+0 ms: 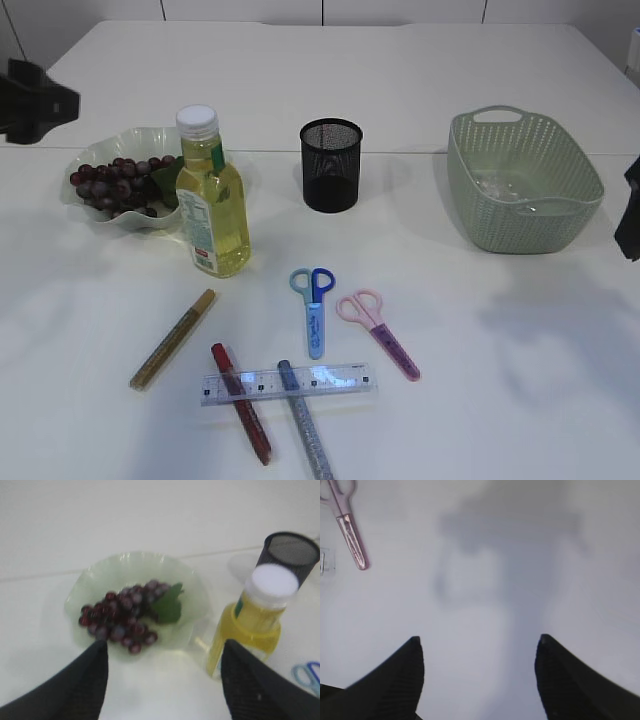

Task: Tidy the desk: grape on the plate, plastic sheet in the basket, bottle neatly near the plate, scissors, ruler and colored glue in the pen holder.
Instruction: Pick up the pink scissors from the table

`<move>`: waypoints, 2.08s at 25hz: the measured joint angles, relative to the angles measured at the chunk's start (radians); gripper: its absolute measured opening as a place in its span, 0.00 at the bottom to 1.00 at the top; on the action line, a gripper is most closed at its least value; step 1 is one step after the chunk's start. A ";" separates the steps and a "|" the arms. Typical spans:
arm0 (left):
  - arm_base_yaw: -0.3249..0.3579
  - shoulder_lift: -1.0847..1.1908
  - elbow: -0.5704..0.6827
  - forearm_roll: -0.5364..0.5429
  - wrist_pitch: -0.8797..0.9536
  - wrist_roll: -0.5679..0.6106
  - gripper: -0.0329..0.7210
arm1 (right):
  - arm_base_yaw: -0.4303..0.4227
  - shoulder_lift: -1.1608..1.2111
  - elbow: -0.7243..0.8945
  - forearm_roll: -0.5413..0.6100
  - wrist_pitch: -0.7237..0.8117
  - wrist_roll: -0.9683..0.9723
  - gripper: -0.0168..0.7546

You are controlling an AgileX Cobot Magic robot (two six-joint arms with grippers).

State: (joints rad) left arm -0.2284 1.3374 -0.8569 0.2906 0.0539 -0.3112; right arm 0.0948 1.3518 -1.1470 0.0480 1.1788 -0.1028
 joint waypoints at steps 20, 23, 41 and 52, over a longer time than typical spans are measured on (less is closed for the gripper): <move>0.049 0.029 0.000 -0.260 0.708 0.124 0.72 | 0.204 0.015 0.000 0.082 -0.014 0.129 0.73; 0.055 0.054 0.000 -0.357 0.758 0.212 0.72 | 0.295 0.069 -0.008 0.054 -0.024 0.171 0.73; 0.055 0.055 0.000 -0.459 0.845 0.274 0.71 | 0.383 0.615 -0.423 0.013 -0.037 0.201 0.63; 0.055 0.055 0.000 -0.461 0.849 0.274 0.71 | 0.411 0.785 -0.455 -0.024 -0.032 0.154 0.59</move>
State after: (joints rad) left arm -0.1733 1.3924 -0.8569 -0.1702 0.9032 -0.0375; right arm 0.5055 2.1370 -1.6024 0.0236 1.1465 0.0515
